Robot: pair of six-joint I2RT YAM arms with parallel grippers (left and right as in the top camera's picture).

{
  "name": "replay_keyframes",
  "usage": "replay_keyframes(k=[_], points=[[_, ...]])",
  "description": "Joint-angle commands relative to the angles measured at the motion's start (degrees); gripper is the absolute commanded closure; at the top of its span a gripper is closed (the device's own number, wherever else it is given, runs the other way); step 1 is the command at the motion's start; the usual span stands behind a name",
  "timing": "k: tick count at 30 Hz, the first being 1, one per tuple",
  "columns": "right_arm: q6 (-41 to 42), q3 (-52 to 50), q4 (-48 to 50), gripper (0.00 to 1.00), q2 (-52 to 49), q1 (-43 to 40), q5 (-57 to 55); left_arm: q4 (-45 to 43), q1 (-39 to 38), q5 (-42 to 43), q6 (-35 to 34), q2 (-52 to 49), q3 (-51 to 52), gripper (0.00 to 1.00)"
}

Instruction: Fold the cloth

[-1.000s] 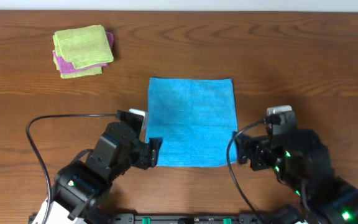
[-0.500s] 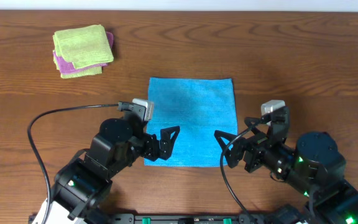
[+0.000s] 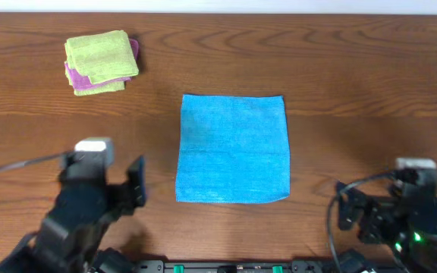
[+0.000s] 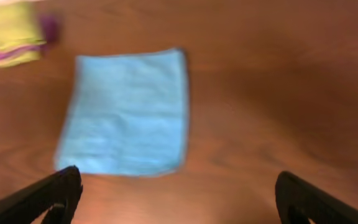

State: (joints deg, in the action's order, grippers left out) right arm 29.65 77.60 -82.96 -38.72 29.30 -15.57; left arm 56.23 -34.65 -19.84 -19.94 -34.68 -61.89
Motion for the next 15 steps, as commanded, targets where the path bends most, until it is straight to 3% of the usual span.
replay_keyframes(k=[1,7,9,11,15], points=[[4.2,3.2,-4.5,0.01,-0.3,0.3,-10.0,3.5,0.1,-7.6,-1.6,4.6,-1.3,0.16],[4.2,12.5,-11.5,0.01,-0.3,-0.9,-19.7,11.4,0.2,-8.0,-1.9,10.7,-6.4,0.15],[3.2,15.6,-14.4,0.01,-0.2,-2.4,-21.2,14.6,0.3,-7.5,-2.1,10.3,-7.1,0.09],[-1.3,18.5,-14.3,0.01,1.2,-7.0,-20.5,17.3,0.9,-7.5,-3.9,9.7,-7.1,0.02],[-6.9,24.4,-11.5,0.01,4.7,-15.1,-16.5,16.0,2.3,-7.5,-4.0,9.3,-7.3,0.04]])
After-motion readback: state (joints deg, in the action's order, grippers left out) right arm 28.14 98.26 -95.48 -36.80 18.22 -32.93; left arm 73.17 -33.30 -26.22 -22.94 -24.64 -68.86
